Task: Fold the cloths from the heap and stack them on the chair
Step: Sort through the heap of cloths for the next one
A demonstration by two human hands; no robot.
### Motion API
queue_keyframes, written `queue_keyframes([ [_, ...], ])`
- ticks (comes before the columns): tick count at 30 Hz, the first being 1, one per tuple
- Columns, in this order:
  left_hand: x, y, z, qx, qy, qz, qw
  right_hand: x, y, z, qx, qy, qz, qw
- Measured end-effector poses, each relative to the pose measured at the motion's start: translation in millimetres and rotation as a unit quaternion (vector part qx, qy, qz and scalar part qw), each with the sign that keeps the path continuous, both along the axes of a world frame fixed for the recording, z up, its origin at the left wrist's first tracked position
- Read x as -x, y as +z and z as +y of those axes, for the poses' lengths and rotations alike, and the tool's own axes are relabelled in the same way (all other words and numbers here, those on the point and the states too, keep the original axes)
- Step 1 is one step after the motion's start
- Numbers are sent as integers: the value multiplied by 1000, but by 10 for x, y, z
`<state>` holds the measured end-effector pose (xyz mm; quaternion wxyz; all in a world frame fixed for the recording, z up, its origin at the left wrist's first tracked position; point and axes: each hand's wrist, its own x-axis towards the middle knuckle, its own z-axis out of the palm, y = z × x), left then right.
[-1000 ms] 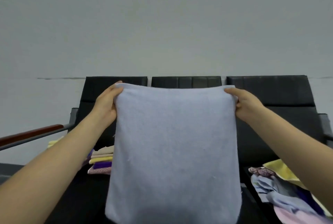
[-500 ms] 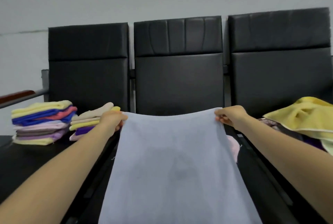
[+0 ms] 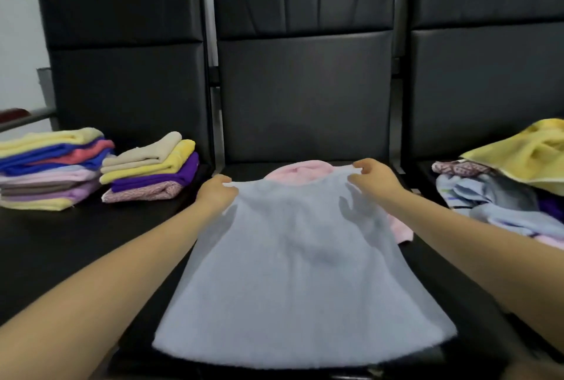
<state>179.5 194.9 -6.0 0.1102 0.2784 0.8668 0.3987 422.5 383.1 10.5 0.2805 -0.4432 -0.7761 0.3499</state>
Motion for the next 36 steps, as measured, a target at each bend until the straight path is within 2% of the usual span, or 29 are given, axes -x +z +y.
queue_keyframes([
  [4,-501,86,-228,28,-92,53,994,-257,136,-449,-47,48,-22,997],
  [8,-1171,64,-646,35,-208,112,971,-611,46,-1000,-102,129,-90,982],
  [12,-1618,-116,-1031,46,-290,125,948,-947,-29,-1309,-41,280,-93,954],
  [15,-1745,-161,-1190,76,-333,152,928,-1075,-44,-1512,-54,372,-139,916],
  [18,-1715,-184,-1294,98,-357,175,912,-1099,-232,-1668,-201,450,-252,833],
  [19,-1692,-187,-1310,94,-361,175,911,-1088,-291,-1692,-249,459,-260,812],
  [20,-1683,-187,-1323,86,-366,175,910,-1077,-327,-1699,-275,459,-248,808],
  [23,-1703,-203,-1329,79,-392,199,895,-1032,-298,-1703,-261,426,-170,850],
  [26,-1725,-233,-1289,106,-382,298,869,-963,-240,-1647,-231,358,-95,900],
  [28,-1625,-216,-1232,69,-355,302,882,-928,-207,-1602,-234,324,-61,915],
  [30,-1463,-138,-1206,16,-313,275,909,-914,-181,-1557,-243,317,-99,911],
  [33,-1147,3,-1258,-27,-252,281,926,-907,-214,-1465,-253,326,-214,885],
  [34,-1032,39,-1290,-22,-232,278,932,-893,-218,-1411,-252,319,-224,886],
  [36,-848,71,-1351,2,-207,266,942,-898,-194,-1294,-231,279,-174,916],
])
